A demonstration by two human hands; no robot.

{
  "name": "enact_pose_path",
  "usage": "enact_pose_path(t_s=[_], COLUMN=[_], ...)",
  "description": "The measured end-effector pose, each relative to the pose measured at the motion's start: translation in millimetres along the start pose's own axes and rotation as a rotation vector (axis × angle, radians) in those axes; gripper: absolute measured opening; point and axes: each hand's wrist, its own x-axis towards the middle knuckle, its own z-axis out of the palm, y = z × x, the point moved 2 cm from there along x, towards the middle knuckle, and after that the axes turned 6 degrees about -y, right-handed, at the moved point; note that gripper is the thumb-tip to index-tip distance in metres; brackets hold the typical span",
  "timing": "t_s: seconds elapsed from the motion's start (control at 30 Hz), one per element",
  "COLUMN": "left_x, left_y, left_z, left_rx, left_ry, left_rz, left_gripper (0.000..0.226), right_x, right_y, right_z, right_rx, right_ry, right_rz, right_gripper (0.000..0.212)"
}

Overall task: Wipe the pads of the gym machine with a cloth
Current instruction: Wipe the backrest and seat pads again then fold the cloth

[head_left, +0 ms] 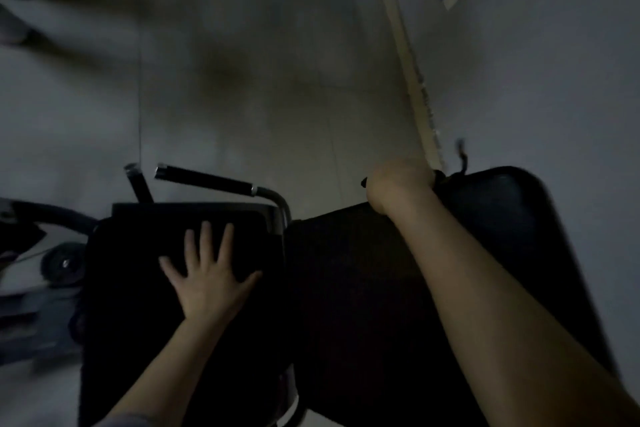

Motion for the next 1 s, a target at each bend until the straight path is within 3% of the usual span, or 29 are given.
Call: enact_pose_path(t_s=[0.07,0.2,0.3,0.43,0.57,0.73,0.87,1.0], left_x=[7,17,18,22,22,15,-34,-98], left_y=[-49,-83,-78,-79,-77,-82,-91,-114], left_z=[23,45,43,44,43,40,40,68], left_rx=[0.176,0.244,0.237,0.245,0.259,0.244,0.122,0.143], left_ry=[-0.11,-0.105,-0.121,-0.119,-0.133,-0.107,-0.086,-0.178], left_rz=[-0.017,0.065,0.071,0.065,0.082,0.139,0.134,0.165], left_gripper=[0.12,0.133,0.134,0.132,0.133,0.126,0.109,0.124], right_x=[18,49,58,56,42,6,-57,-94], right_y=[-35,-88,-121,-153,-148,-134,-110,-84], right_z=[14,43,58,78,97,135,225,294], right_rx=[0.013,0.033,0.002,-0.181,-0.436,-0.437,-0.474,-0.653], right_ry=[0.007,0.013,0.026,0.114,0.304,0.356,0.305,-0.008], right_rz=[-0.011,-0.085,-0.198,-0.496,-0.734,-0.863,-0.971,-0.993], right_gripper=[0.015,0.03,0.017,0.029,0.028,0.025,0.03,0.034])
